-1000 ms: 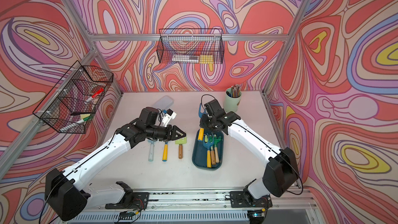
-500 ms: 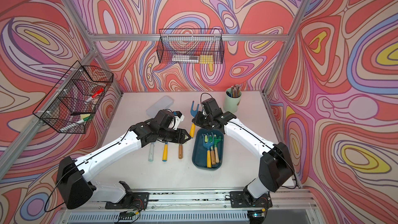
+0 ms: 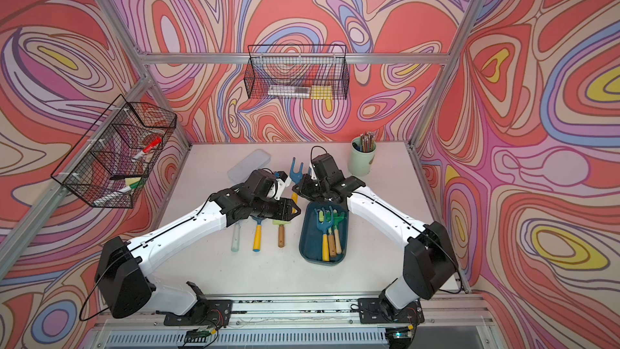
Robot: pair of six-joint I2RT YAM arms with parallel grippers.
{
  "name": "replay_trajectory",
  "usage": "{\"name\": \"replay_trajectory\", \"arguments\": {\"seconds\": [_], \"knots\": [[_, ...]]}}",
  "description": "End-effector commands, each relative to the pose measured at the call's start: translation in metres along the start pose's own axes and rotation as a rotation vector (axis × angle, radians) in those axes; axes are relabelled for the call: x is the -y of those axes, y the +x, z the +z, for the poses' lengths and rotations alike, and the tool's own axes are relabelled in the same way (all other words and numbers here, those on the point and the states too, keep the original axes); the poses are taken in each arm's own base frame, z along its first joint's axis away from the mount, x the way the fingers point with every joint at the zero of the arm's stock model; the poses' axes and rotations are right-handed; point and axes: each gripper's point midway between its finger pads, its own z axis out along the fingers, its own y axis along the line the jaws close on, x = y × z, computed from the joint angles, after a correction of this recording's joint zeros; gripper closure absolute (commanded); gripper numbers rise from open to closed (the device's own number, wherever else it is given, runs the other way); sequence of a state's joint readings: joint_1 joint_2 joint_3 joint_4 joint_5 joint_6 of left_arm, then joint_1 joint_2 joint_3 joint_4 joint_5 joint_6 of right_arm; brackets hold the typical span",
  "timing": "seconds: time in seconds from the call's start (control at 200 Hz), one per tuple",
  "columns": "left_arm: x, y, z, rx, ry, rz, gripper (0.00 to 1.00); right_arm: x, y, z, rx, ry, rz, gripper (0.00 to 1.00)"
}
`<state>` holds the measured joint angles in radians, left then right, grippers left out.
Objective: Take the hand rake out of the storage box
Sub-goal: Pick up the rake from the storage box.
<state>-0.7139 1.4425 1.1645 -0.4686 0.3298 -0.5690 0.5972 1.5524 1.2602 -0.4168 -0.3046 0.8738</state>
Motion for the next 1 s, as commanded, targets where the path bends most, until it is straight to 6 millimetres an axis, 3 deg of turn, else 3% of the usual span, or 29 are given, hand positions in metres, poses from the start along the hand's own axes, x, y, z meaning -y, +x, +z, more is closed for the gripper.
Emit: {"name": "replay_trajectory", "arguments": {"seconds": [0.0, 0.13, 0.28, 0.341, 0.446, 0.531, 0.771, 0.886, 0.997], "knots": [[0.001, -0.003, -0.003, 0.028, 0.006, 0.016, 0.51, -0.004, 0.003, 0.002, -0.003, -0.032, 0.001, 1.0], [0.001, -0.003, -0.003, 0.021, 0.005, 0.025, 0.67, -0.006, 0.007, 0.003, -0.011, -0.043, 0.004, 1.0], [-0.001, -0.002, -0.003, 0.01, -0.012, 0.046, 1.0, -0.002, 0.011, 0.007, -0.028, -0.025, 0.002, 0.98], [-0.007, -0.002, -0.003, 0.006, -0.048, 0.064, 1.0, -0.001, 0.012, 0.008, -0.034, -0.018, 0.001, 0.92], [-0.021, 0.0, -0.005, 0.003, -0.127, 0.099, 1.0, 0.005, 0.013, 0.007, -0.037, 0.016, -0.009, 0.65], [-0.032, 0.001, -0.008, 0.004, -0.189, 0.123, 1.0, 0.012, 0.012, 0.0, -0.027, 0.066, -0.029, 0.58], [-0.065, -0.004, -0.022, 0.019, -0.389, 0.197, 1.0, 0.012, 0.005, -0.037, 0.044, 0.126, -0.056, 0.54], [-0.084, -0.011, -0.034, 0.044, -0.536, 0.254, 1.0, -0.003, -0.013, -0.057, 0.144, 0.097, -0.031, 0.54], [-0.1, -0.023, -0.045, 0.08, -0.694, 0.343, 1.0, -0.021, -0.03, -0.061, 0.204, 0.055, 0.005, 0.54]]}}
